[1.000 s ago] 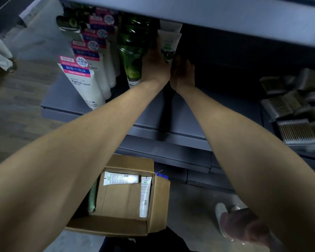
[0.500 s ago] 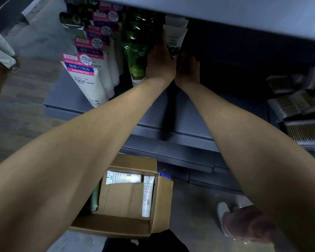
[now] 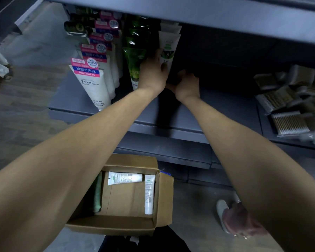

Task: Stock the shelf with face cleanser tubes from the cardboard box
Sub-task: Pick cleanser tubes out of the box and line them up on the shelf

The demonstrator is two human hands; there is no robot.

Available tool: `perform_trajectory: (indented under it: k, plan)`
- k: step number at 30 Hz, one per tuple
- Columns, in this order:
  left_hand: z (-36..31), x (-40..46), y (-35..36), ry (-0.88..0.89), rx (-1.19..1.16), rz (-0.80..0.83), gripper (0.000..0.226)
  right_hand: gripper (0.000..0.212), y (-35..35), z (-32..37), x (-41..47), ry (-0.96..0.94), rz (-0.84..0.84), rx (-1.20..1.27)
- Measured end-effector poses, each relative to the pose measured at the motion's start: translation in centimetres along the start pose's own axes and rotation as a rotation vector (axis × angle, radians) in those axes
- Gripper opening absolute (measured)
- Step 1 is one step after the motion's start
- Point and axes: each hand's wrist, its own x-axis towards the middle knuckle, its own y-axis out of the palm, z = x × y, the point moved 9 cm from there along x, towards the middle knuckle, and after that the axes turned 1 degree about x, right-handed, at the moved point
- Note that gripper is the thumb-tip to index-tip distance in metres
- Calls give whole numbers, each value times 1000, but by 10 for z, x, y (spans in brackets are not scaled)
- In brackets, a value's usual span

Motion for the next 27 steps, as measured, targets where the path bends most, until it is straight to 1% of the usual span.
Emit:
perform_trajectory:
  k: [3,5,7,9,13,18,22,27]
  plan:
    - [-6,-10,-11,28,3,35,49,60,-1,3,-17,15,-3,1]
    - [-10,-18,-22,48,-12,42,49,60,0,4,-30,28,-18,4]
    - [-15,-29,-35,74,-35,64,39,58,2,6,-46,41,-39,6]
    - [-12,-39,-49,100,-55,75,36,59,6,10,-66,57,-57,27]
    - [7,-62,-75,129,-46,96,37,54,20,22,-104,70,-82,60]
    - [36,-98,-93,175,-44,189,35,43,42,36,-147,90,-117,72]
    - [54,-122,-109,187,-36,240,34,40,61,47,-178,110,-123,78]
    - [78,-146,-129,184,-15,245,30,39,88,50,-218,142,-96,99]
